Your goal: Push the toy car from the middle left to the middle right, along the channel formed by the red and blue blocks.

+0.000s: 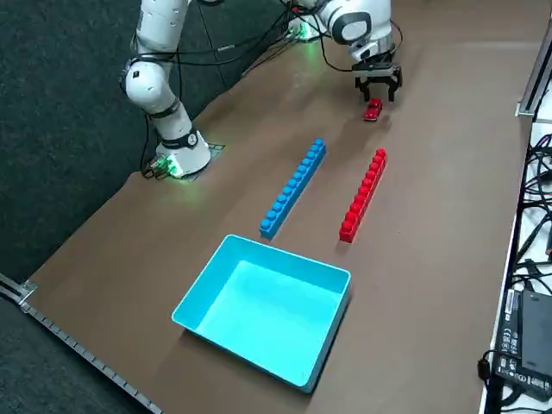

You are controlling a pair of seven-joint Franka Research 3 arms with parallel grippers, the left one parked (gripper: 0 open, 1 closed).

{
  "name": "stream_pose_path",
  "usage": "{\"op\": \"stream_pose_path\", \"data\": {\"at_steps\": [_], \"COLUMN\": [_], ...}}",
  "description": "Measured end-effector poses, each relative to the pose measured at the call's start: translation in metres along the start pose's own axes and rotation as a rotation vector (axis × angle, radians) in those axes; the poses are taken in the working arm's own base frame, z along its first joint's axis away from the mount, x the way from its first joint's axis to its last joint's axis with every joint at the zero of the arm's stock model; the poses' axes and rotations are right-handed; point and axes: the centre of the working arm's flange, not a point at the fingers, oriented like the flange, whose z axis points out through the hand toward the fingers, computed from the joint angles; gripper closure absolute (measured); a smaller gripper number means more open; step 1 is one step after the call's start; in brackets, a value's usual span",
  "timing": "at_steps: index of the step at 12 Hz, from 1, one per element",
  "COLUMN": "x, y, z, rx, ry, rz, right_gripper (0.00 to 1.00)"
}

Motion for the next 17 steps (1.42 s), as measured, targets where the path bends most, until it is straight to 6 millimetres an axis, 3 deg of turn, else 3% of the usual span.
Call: {"op": "stream_pose_path", "data": {"at_steps": [3, 11, 17], "x": [-0.006, -0.008, -0.003], "y": [-0.009, -0.018, -0.018], "z": [-0.018, -0.035, -0.059], "rx": [-0.004, 0.026, 0.007], "ry": [0.002, 0.002, 0.049], "rz": [0.0, -0.012, -0.166], "right_gripper": [0.0, 0.0, 0.0]}}
